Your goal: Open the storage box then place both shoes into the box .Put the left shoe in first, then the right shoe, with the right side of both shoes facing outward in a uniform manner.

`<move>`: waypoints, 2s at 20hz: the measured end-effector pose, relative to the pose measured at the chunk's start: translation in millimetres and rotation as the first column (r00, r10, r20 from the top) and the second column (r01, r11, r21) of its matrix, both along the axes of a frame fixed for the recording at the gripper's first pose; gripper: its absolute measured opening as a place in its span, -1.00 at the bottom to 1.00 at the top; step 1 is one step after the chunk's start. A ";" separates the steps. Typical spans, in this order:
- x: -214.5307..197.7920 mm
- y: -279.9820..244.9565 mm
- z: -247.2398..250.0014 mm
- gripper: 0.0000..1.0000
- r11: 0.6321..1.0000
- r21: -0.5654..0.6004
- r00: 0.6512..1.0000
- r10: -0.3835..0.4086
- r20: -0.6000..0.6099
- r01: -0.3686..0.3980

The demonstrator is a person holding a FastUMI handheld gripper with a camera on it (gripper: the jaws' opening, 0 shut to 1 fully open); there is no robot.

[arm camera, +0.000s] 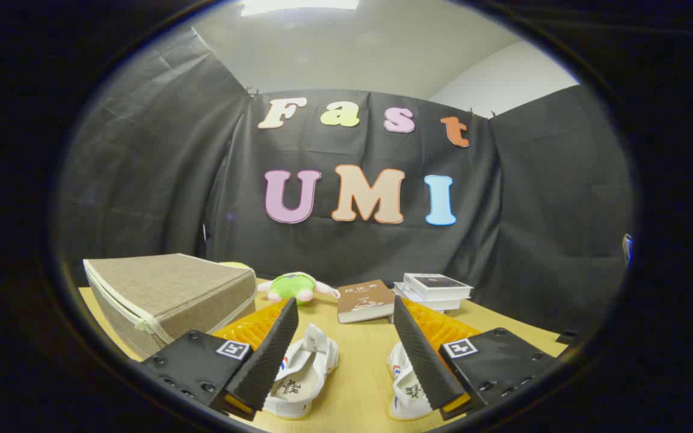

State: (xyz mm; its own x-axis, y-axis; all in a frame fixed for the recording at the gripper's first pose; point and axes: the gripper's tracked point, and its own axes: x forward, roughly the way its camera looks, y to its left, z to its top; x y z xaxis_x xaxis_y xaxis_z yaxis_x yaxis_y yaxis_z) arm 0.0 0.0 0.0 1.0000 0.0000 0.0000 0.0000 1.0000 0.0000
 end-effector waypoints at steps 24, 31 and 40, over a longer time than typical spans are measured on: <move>-25.9 20.6 69.9 1.00 0.964 0.244 0.982 0.063 0.176 -0.105; -47.6 45.9 102.6 0.98 0.718 0.622 0.934 0.116 0.338 -0.314; -37.6 78.5 10.5 0.95 0.100 0.983 0.989 0.023 0.149 -0.151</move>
